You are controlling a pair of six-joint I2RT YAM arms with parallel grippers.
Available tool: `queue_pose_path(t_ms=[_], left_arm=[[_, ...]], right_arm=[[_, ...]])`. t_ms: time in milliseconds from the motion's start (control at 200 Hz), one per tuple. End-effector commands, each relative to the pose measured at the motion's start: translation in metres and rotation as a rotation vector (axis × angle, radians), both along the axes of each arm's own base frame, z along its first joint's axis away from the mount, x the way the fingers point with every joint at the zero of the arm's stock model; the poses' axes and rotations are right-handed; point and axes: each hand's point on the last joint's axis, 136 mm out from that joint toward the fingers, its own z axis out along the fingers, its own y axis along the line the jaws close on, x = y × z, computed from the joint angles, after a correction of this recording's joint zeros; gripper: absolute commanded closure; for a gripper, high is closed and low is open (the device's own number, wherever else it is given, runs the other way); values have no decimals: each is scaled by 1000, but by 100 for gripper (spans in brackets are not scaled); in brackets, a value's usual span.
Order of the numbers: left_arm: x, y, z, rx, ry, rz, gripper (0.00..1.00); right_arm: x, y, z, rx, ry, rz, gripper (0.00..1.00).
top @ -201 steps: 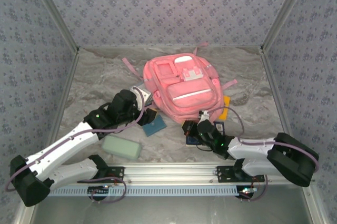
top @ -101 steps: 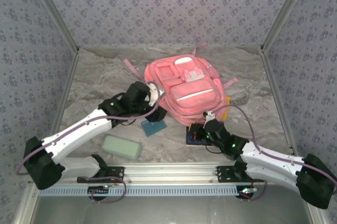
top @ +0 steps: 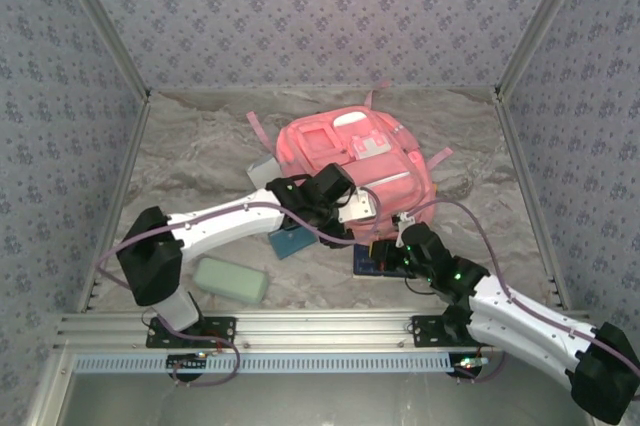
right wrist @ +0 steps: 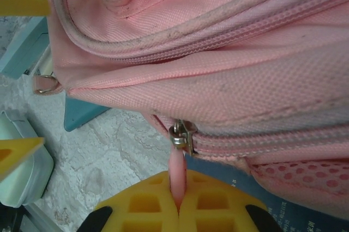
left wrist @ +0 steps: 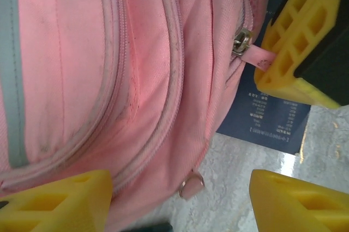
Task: Pack the student bag
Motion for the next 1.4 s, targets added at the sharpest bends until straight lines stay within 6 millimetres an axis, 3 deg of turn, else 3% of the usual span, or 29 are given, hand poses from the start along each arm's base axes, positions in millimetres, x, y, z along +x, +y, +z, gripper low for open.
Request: queue_pose_path(t_ms=[0, 255, 435, 535, 704, 854, 1019, 1254, 1394], left_arm=[[2, -14, 7, -13, -42, -61, 33], [15, -32, -8, -40, -62, -41, 33], [40, -36, -7, -28, -153, 31, 40], [51, -36, -2, -32, -205, 63, 57], [60, -32, 6, -50, -220, 94, 100], [69, -24, 20, -102, -219, 147, 100], [77, -10, 41, -159, -244, 195, 100], [80, 5, 43, -160, -269, 227, 100], [83, 14, 47, -172, -286, 244, 100]], right_arm=[[1, 4, 14, 49, -16, 30, 100], [7, 3, 17, 126, -4, 7, 100], [8, 2, 13, 118, 15, 8, 100], [8, 2, 11, 113, 21, 6, 100], [9, -6, 7, 67, 33, -18, 100], [13, -17, 1, 21, 49, -73, 100], [19, -31, 8, -53, 44, -135, 100], [18, -39, 15, -158, 54, -111, 100], [17, -33, 22, -168, 55, -61, 100]])
